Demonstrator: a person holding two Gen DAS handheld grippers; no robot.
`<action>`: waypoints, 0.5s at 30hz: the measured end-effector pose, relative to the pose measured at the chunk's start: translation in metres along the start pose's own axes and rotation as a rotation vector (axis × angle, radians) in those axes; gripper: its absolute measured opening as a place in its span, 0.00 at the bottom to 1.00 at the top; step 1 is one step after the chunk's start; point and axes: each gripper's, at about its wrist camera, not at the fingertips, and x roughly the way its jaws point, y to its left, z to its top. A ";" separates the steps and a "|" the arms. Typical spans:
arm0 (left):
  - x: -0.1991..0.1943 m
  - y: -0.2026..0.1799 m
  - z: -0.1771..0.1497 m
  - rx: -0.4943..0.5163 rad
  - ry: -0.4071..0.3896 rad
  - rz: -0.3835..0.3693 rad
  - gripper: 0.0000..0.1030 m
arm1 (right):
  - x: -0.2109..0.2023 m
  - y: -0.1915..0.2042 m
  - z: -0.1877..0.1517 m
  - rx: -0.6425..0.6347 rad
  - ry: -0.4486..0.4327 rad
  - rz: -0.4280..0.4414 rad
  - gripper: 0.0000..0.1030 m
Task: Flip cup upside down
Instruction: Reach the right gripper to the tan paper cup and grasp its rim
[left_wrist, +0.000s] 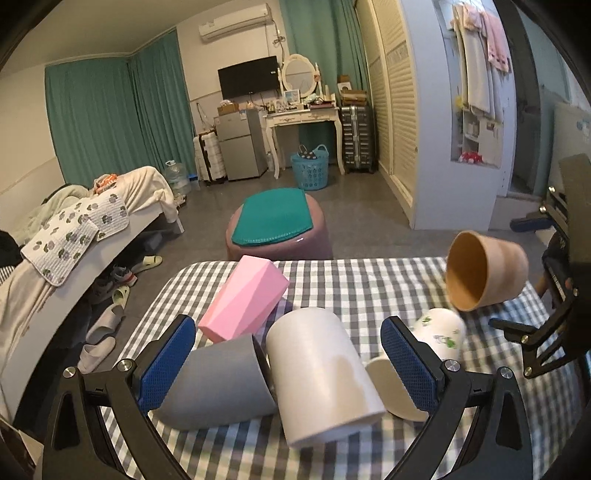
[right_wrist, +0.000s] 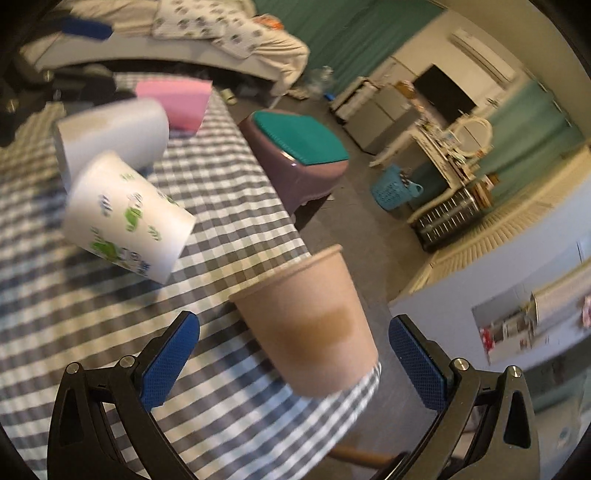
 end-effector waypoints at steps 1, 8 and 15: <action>0.004 0.000 0.000 0.003 0.005 0.005 1.00 | 0.007 0.002 0.001 -0.015 0.006 -0.001 1.00; 0.018 0.005 -0.002 0.000 0.031 -0.001 1.00 | 0.048 0.006 0.005 -0.070 0.048 -0.021 1.00; 0.011 0.008 -0.002 0.000 0.017 -0.005 1.00 | 0.060 0.007 0.009 -0.062 0.081 -0.069 0.88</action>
